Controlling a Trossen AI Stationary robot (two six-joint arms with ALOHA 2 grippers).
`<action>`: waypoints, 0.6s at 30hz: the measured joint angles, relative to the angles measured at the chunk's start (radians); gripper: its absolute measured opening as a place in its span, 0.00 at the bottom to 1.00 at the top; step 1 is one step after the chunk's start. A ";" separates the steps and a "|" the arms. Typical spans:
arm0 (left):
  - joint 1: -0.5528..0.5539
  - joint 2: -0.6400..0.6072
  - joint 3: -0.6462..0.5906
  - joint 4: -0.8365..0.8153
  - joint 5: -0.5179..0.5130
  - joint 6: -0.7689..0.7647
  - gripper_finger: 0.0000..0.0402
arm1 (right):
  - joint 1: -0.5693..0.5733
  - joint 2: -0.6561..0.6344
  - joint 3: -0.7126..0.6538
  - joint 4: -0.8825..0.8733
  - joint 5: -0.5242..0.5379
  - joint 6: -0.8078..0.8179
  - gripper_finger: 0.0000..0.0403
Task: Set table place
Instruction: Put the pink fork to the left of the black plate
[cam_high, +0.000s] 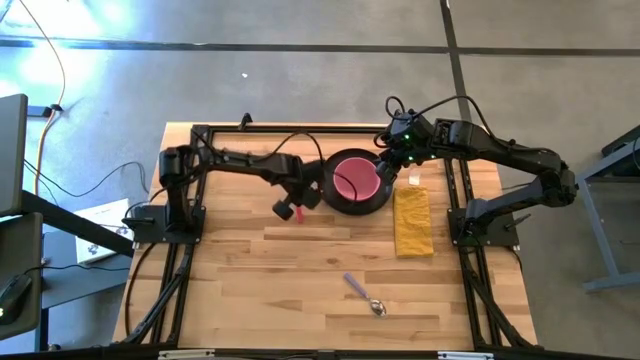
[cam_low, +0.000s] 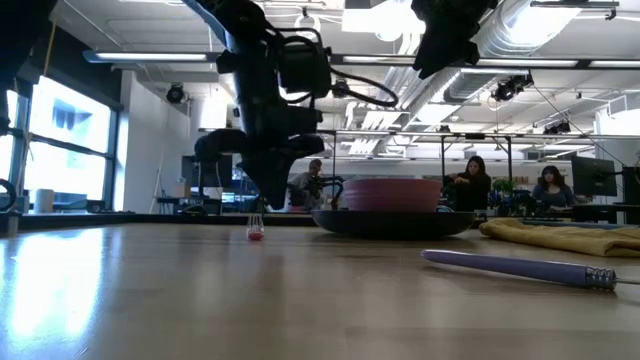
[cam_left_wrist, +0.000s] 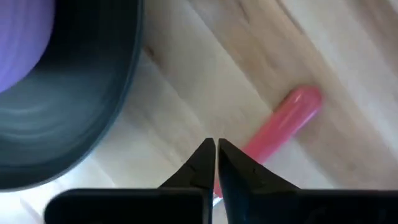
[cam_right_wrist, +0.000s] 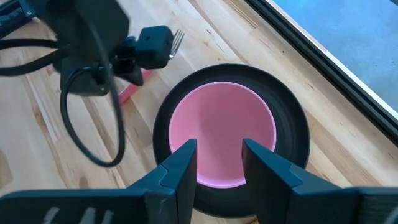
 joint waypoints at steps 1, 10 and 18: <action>-0.011 0.000 -0.004 0.012 -0.002 -0.034 0.03 | 0.000 0.000 0.000 0.000 0.000 -0.005 0.29; -0.060 0.000 -0.079 0.048 -0.139 -0.247 0.00 | 0.000 0.000 0.000 0.003 0.000 -0.025 0.29; -0.057 -0.002 -0.118 0.084 -0.154 -0.312 0.00 | 0.007 0.000 0.000 0.004 0.000 -0.049 0.29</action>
